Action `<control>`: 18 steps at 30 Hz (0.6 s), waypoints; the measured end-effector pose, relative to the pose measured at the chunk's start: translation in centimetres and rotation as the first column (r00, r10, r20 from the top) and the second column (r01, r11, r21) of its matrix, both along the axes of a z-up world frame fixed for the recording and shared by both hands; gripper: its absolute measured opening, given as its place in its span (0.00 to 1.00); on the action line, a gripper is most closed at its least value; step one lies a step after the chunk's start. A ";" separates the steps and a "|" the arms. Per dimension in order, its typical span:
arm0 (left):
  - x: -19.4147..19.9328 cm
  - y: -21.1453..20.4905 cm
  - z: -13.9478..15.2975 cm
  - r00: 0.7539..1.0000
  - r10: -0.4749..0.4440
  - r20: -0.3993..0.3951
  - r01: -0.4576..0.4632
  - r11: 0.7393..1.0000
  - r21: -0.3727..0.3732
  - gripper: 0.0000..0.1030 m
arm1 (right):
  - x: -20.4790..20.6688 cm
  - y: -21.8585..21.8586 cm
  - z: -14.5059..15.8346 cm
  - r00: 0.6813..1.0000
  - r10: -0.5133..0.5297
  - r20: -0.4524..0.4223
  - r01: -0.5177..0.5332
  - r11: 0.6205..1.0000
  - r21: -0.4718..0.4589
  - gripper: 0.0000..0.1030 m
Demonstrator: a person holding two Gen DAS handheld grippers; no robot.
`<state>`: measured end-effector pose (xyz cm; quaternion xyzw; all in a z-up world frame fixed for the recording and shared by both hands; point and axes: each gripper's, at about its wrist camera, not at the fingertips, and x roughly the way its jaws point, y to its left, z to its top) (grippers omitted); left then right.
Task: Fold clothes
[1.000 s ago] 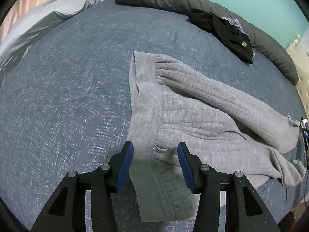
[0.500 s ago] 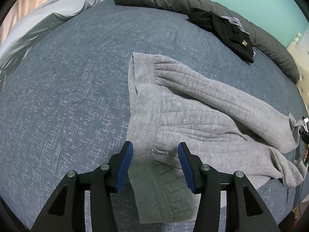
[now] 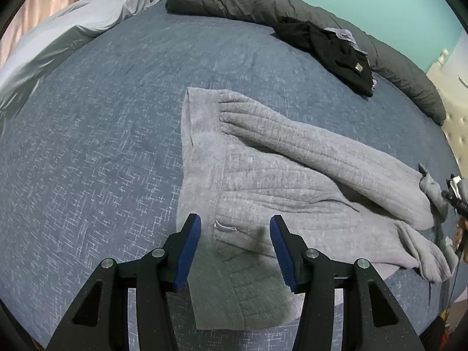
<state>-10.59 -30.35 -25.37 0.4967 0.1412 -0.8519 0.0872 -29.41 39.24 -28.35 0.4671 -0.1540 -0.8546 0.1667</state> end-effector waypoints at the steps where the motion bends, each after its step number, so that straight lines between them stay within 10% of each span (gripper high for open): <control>1: 0.0 -0.1 0.0 1.000 0.001 -0.001 -0.001 1.000 0.001 0.53 | -0.1 0.5 0.1 1.000 -0.029 0.003 0.029 0.999 -0.020 0.45; 15: 0.2 -0.1 -0.4 1.000 0.009 0.008 -0.009 1.000 0.000 0.54 | -3.0 -1.6 -2.6 0.977 -0.103 0.188 0.125 0.986 -0.112 0.54; 18: 0.3 -0.4 -0.4 1.000 0.016 0.010 -0.016 1.000 -0.001 0.54 | -3.1 -2.4 -2.2 0.984 -0.079 0.161 0.097 0.989 -0.108 0.26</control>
